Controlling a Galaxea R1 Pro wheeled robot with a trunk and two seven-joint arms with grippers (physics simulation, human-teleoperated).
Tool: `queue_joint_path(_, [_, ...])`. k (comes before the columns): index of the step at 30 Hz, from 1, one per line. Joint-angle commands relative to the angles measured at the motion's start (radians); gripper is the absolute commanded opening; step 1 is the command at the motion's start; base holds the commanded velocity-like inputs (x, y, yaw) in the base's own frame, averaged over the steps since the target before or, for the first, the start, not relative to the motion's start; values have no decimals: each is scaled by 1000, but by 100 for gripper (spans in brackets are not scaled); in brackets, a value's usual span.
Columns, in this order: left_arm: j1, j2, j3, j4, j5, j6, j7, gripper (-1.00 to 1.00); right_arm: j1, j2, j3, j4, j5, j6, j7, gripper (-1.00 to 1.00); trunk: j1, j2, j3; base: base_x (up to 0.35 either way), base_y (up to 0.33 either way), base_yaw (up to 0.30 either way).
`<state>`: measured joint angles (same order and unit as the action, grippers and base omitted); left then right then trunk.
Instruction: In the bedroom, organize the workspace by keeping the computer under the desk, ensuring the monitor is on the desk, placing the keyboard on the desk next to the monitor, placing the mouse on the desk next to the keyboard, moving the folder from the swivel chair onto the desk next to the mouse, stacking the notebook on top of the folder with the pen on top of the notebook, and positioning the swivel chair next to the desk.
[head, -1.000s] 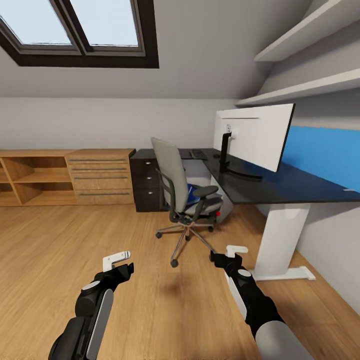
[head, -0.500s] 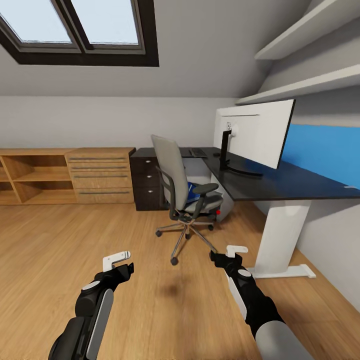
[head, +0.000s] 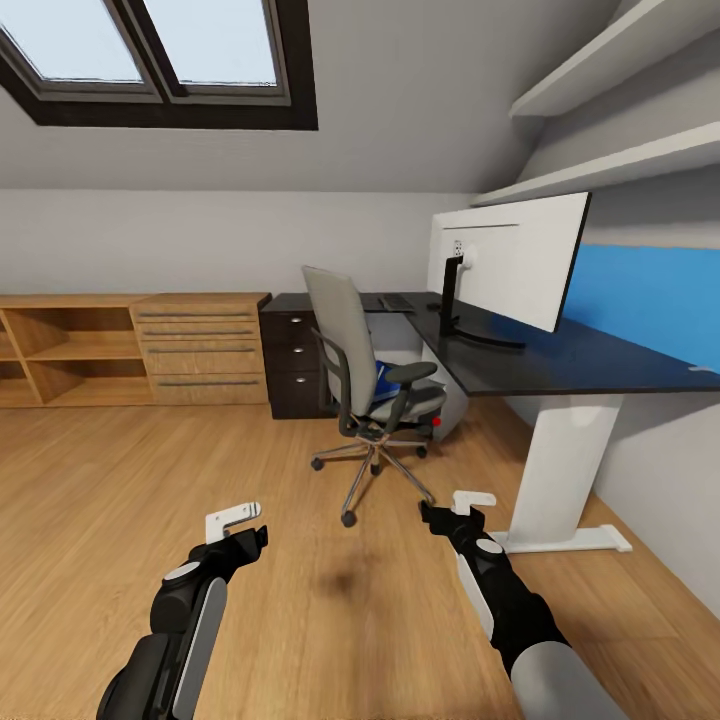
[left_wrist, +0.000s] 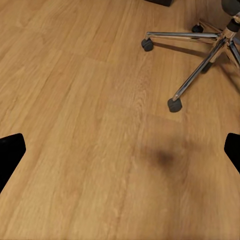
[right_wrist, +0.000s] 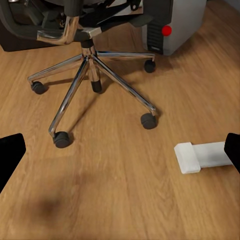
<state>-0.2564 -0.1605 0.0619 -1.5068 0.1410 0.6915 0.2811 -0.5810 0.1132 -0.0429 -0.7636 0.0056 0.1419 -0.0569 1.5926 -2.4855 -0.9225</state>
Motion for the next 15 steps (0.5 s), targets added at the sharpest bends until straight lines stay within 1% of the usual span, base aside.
queue_joint_path(1, [-1,-1,1,-1,10,3,7,100,0,1,-2,-2,1,6,-1,100,0,0,-1,0,0,0])
queue_joint_path(2, [-1,-1,1,-1,10,3,7,100,0,1,-2,-2,1,6,-1,100,0,0,-1,0,0,0])
queue_joint_path(4, [-1,-1,1,-1,10,3,7,100,0,1,-2,-2,1,5,-1,100,7,-14,-7,0,0,0])
queue_joint_path(8, [-1,-1,0,-1,10,3,7,100,0,1,-2,-2,1,2,-1,100,9,-15,-23,0,0,0])
queue_joint_path(15, [-1,-1,1,-2,11,5,7,100,0,0,-2,-1,2,-14,-2,100,9,-15,-23,0,0,0])
